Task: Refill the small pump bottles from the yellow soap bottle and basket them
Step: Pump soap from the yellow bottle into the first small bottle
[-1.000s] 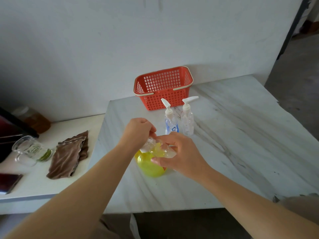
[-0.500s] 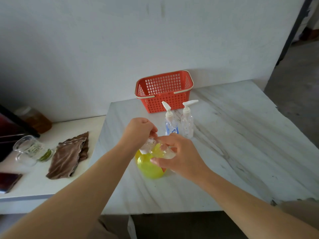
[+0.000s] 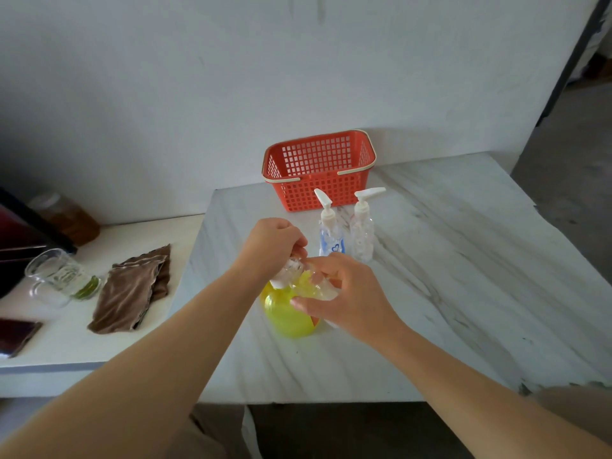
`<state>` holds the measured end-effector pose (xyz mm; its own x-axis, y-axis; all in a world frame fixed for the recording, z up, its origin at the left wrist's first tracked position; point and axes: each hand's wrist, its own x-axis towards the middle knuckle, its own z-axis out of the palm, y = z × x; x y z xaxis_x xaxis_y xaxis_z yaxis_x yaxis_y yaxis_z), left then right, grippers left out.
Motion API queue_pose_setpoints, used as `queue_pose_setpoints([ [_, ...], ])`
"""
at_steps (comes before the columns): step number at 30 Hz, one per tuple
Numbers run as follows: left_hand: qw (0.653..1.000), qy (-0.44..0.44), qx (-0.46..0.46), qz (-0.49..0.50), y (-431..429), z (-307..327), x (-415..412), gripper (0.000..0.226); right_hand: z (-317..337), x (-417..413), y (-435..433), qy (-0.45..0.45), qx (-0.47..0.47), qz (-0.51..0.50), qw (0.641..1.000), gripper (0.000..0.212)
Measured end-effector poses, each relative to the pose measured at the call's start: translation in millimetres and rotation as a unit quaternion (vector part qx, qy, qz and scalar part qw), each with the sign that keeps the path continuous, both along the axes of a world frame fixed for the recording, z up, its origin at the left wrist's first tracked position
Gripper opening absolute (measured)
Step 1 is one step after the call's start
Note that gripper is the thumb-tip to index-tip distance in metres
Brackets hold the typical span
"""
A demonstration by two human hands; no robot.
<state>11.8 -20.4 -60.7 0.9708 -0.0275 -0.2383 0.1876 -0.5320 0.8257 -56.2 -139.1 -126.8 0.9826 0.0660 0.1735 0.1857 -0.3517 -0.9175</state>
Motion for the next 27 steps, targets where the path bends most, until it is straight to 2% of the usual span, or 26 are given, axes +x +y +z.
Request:
queue_pose_setpoints([
  [4, 0.999, -0.037, -0.021, -0.015, -3, 4, -1, 0.019, 2, 1, -1, -0.007, 0.003, -0.003, 1.000, 0.043],
  [9, 1.000, 0.011, -0.019, 0.003, 2, -1, 0, 0.019, 1, 4, -1, -0.003, -0.002, -0.002, 1.000, 0.044],
  [16, 1.000, 0.011, 0.004, 0.006, 5, -6, 2, 0.021, -3, 1, 2, -0.003, -0.011, 0.000, 1.000, 0.057],
  [23, 1.000, -0.002, 0.002, 0.029, 3, 1, -1, 0.020, 5, -1, 2, 0.005, -0.012, 0.000, 1.000, 0.053],
  [27, 1.000, -0.015, -0.006, 0.012, 2, 3, 0, 0.021, 5, -1, 1, 0.001, 0.001, 0.002, 1.000, 0.050],
])
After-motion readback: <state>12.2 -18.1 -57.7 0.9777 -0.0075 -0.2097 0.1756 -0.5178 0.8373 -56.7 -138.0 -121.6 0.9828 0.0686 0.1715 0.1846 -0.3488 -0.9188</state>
